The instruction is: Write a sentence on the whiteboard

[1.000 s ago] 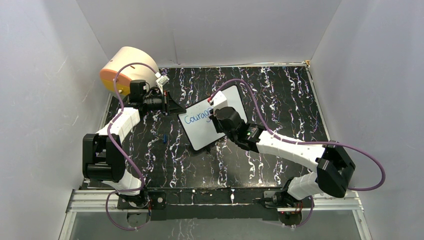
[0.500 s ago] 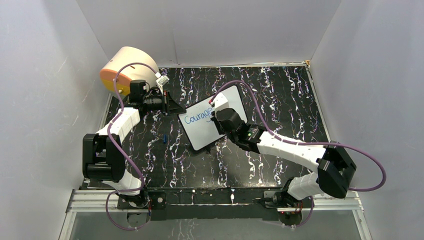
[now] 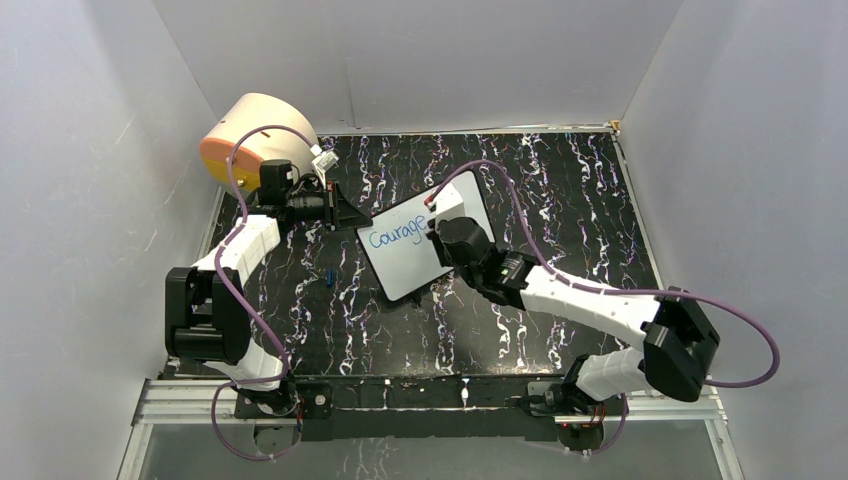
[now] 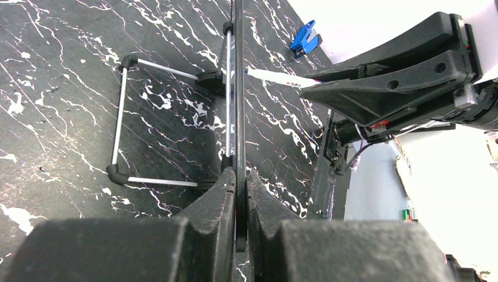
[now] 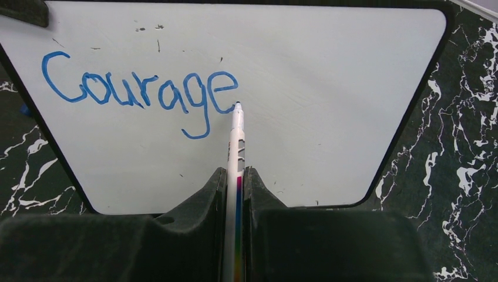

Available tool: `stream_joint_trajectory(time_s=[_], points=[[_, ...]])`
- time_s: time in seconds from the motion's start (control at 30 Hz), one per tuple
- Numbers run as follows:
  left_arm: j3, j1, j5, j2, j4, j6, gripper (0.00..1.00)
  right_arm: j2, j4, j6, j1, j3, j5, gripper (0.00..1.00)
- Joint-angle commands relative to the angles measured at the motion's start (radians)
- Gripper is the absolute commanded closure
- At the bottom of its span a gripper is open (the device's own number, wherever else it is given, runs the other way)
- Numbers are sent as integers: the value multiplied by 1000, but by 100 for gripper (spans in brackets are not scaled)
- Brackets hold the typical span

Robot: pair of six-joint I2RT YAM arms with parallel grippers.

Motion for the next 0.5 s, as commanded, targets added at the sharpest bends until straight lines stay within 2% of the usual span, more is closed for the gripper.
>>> stream_joint_trajectory(time_s=[0.0,0.47], points=[[5,-7,-33,18,-64,36,100,-84,48,4,-5,-15,23,100],[9,-7,-35,23,-76,44,100,-129,37,-44,-49,-35,9,100]])
